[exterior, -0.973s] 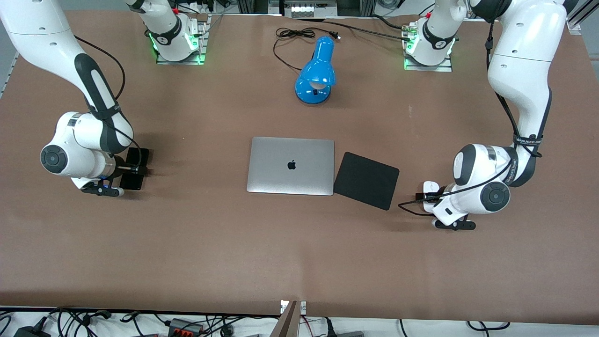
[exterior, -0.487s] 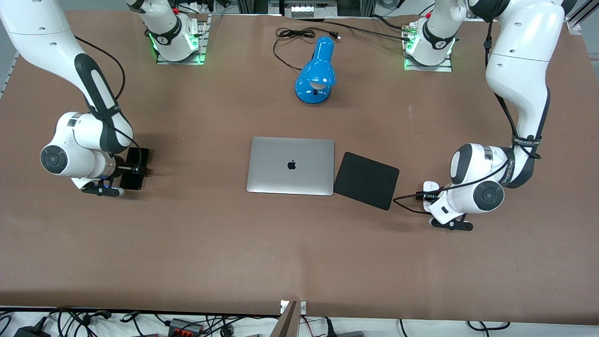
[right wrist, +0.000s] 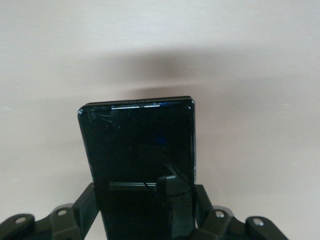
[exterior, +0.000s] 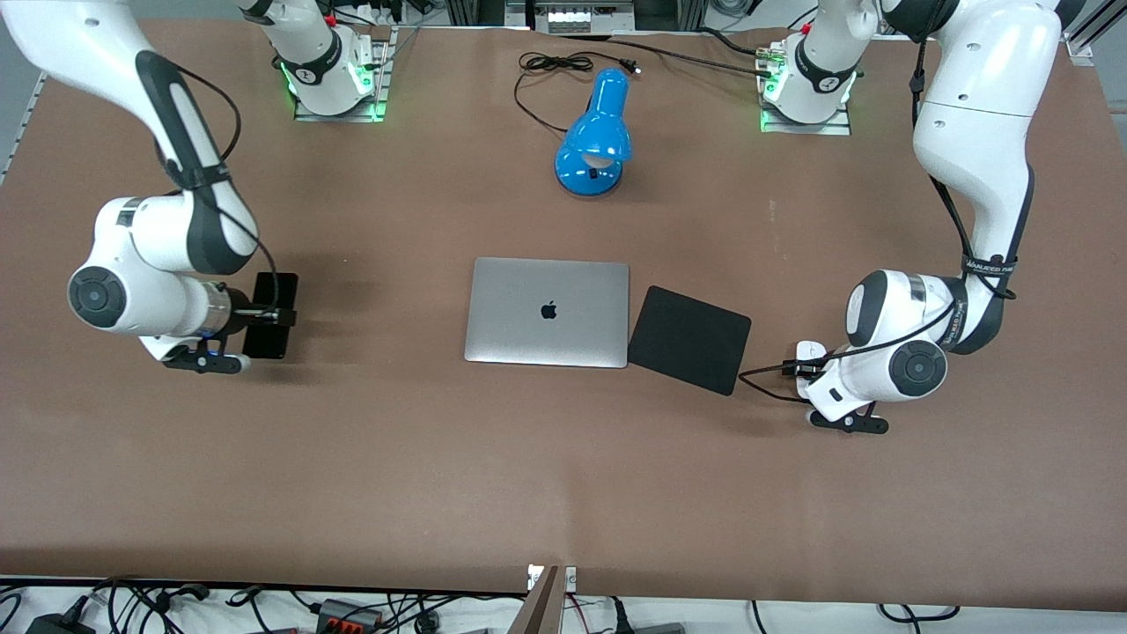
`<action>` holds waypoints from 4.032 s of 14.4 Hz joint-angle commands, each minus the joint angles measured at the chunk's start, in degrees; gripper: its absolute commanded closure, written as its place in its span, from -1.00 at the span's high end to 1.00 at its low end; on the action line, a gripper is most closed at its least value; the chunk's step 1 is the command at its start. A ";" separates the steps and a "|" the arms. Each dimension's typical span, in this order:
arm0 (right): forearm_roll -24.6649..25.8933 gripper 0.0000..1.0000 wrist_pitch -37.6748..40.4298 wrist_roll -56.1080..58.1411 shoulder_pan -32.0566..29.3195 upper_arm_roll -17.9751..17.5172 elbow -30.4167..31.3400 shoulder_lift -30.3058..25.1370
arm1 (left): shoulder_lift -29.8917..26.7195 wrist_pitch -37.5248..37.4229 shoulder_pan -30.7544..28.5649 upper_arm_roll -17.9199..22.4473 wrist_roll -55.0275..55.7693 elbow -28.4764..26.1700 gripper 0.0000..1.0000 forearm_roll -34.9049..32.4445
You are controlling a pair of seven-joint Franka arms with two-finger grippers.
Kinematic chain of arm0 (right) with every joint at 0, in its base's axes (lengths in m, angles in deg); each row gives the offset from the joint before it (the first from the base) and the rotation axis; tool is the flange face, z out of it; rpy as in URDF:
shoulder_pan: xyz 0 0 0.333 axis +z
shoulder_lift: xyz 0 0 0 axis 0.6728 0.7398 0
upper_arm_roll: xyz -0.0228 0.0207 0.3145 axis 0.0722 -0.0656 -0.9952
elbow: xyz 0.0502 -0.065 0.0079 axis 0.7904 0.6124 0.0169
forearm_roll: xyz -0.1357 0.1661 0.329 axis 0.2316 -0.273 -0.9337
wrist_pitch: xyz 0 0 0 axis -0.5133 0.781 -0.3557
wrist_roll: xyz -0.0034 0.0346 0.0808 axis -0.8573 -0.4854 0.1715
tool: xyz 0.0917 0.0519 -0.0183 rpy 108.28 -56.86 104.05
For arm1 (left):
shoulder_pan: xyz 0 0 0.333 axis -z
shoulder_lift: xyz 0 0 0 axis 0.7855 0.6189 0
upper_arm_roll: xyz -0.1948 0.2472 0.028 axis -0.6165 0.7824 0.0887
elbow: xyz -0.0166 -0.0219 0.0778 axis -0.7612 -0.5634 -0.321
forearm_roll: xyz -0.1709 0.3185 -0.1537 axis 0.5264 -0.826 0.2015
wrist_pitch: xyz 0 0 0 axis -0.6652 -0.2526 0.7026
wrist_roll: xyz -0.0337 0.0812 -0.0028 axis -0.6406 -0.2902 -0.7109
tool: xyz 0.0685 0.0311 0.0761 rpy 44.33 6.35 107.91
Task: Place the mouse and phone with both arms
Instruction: 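Carry the phone toward the laptop while the left gripper carries the mouse, then lower the phone beside the laptop while the left gripper lowers the mouse onto the pad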
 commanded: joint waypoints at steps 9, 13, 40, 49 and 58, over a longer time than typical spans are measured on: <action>-4.68 -0.46 -4.60 -8.39 11.18 -0.92 -0.76 4.24 | -1.48 -0.78 -0.11 -0.60 -0.42 -0.17 0.07 -0.52; -4.68 -0.46 -9.26 -17.87 15.57 -0.84 -0.76 7.23 | -2.19 -4.73 0.06 -5.60 3.00 1.85 0.07 -0.25; -0.83 1.00 7.83 -21.33 17.61 -0.22 -19.88 4.78 | 2.38 -3.25 9.64 -10.36 20.15 2.38 0.09 -0.17; 8.51 1.00 26.40 -6.49 10.14 -0.13 -38.18 3.11 | -0.68 -4.82 7.45 -10.36 20.42 3.00 1.00 -0.17; -1.87 1.00 26.41 11.79 5.39 10.32 -39.08 -2.43 | -8.50 -26.08 -0.20 -10.36 19.72 12.32 1.00 -0.17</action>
